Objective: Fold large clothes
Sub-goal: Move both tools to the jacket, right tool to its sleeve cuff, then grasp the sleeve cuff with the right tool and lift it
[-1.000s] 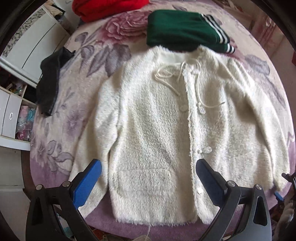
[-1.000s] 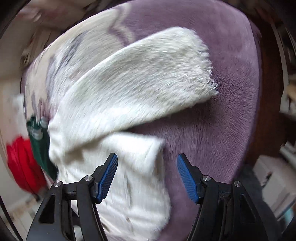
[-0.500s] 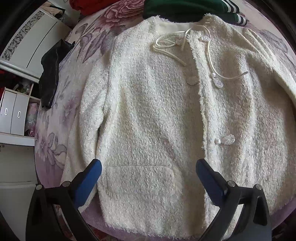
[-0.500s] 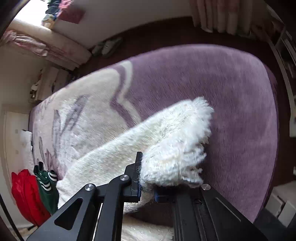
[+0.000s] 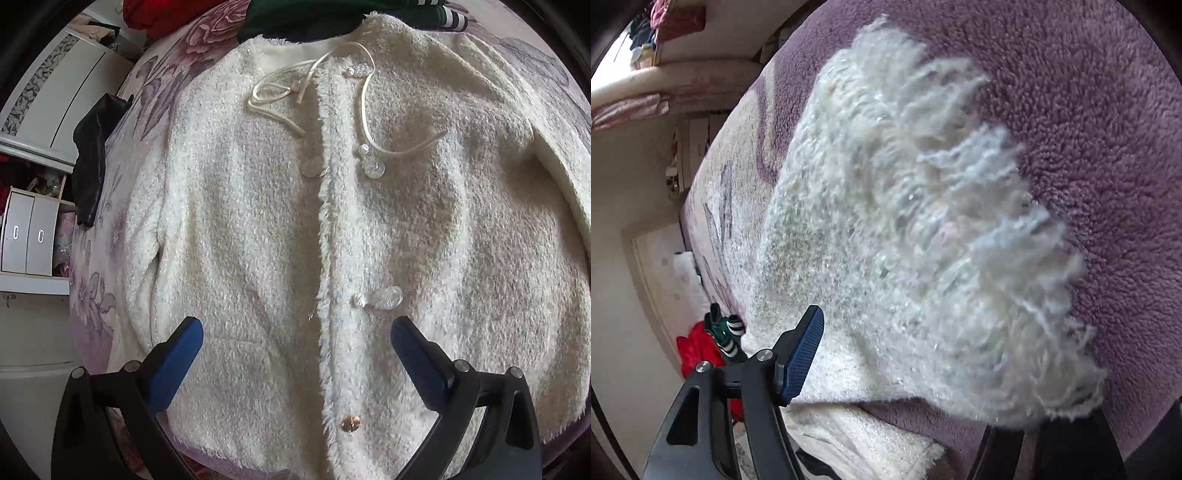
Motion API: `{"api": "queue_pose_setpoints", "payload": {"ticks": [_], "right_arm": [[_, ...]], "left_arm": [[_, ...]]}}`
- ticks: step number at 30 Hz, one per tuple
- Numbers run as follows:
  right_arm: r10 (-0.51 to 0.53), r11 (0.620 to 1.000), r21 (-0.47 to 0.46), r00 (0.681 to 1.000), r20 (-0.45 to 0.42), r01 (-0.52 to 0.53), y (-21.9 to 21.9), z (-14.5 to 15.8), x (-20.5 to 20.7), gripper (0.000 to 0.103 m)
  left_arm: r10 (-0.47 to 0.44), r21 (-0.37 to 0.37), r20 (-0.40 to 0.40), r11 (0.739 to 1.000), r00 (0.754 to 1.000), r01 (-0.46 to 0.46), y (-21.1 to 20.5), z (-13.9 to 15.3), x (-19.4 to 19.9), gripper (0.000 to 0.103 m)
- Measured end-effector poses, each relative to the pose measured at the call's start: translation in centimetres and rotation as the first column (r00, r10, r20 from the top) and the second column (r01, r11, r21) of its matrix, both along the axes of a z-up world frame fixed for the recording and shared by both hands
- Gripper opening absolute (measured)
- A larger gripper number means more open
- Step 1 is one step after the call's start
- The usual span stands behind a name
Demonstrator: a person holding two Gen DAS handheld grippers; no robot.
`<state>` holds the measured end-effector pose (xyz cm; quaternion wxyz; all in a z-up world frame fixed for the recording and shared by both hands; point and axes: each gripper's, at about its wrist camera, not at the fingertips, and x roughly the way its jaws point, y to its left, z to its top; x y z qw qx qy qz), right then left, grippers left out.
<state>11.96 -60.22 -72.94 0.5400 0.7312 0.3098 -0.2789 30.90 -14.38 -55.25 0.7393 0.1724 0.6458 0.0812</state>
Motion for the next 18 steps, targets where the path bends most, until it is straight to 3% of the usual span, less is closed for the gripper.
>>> {"api": "queue_pose_setpoints", "payload": {"ticks": [4, 6, 8, 12, 16, 18], "right_arm": [[-0.076, 0.995, -0.073, 0.997, -0.015, 0.075, 0.9, 0.3, 1.2, 0.068], [-0.077, 0.992, -0.101, 0.997, -0.005, 0.076, 1.3, 0.6, 2.1, 0.009], [-0.065, 0.990, -0.126, 0.998, -0.007, 0.063, 0.7, 1.6, 1.9, 0.009], [0.022, 0.972, -0.233, 0.999, -0.049, -0.033, 1.2, 5.4, 5.5, 0.009], [0.121, 0.929, -0.343, 0.990, -0.066, -0.136, 1.8, 11.3, 7.8, 0.009], [0.196, 0.894, -0.399, 0.979, -0.063, -0.204, 3.1, 14.4, 10.9, 0.009]], "left_arm": [[-0.009, 0.000, 0.021, 1.000, 1.000, 0.009, -0.9, -1.9, 2.4, 0.103], [-0.007, -0.006, 0.016, 1.000, 1.000, 0.008, -1.0, -2.8, 3.4, 0.103], [-0.012, -0.011, 0.014, 1.000, 1.000, 0.013, -1.1, -3.5, 4.1, 0.103], [-0.046, -0.001, 0.009, 0.999, 0.999, 0.046, -0.9, -4.6, 5.8, 0.103], [0.011, -0.065, -0.039, 0.998, 0.999, -0.014, 1.1, -5.2, 6.9, 0.103], [0.046, -0.091, -0.042, 0.995, 0.998, -0.049, 2.2, -4.8, 7.2, 0.103]]}}
